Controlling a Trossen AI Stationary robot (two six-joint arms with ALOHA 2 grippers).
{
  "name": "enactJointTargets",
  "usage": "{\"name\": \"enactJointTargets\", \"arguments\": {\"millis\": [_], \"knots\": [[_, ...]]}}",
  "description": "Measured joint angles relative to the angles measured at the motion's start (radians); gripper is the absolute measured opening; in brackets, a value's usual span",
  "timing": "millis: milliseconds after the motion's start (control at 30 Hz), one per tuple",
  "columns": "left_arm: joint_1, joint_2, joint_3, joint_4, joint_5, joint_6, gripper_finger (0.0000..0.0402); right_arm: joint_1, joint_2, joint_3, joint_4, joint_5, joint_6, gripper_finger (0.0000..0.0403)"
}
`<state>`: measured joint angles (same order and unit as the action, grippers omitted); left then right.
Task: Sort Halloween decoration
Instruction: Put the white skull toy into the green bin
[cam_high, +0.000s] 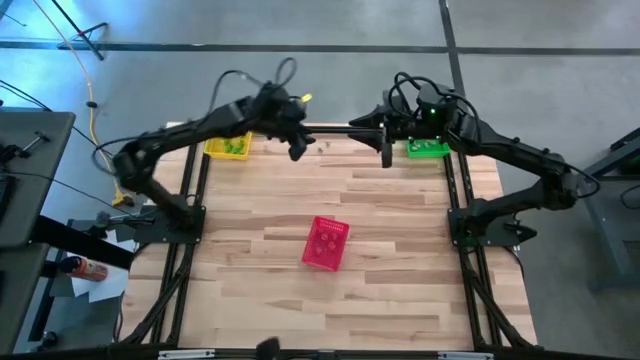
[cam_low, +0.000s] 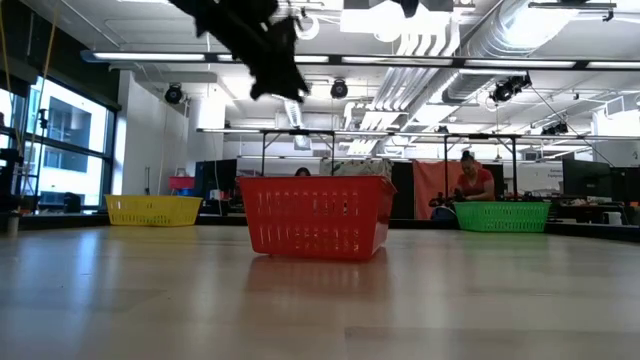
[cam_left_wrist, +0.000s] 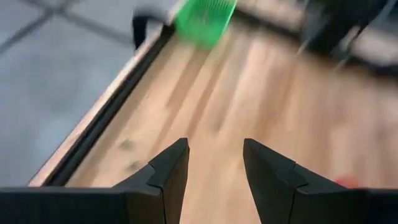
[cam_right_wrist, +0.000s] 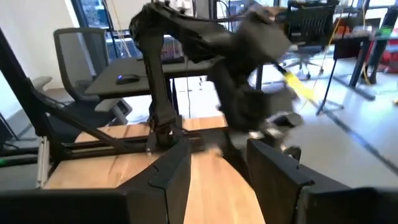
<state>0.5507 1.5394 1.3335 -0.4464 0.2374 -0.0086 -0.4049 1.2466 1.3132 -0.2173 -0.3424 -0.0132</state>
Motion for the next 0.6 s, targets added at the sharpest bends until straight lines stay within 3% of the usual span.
{"name": "enactJointTargets", "arguments": {"millis": [133, 333, 600], "knots": [[0.055, 0.182, 0.119, -0.115, -0.001, 0.204, 0.0145, 0.000, 0.024, 0.000, -0.002, 0.000, 0.071, 0.0152], [0.109, 0.423, 0.228, -0.094, -0.007, 0.409, 0.0145, 0.009, 0.079, 0.000, 0.004, -0.001, 0.210, 0.0152], [0.131, 0.601, 0.257, -0.052, -0.015, 0.615, 0.0145, 0.029, 0.118, 0.000, 0.007, 0.006, 0.324, 0.0152]]}}
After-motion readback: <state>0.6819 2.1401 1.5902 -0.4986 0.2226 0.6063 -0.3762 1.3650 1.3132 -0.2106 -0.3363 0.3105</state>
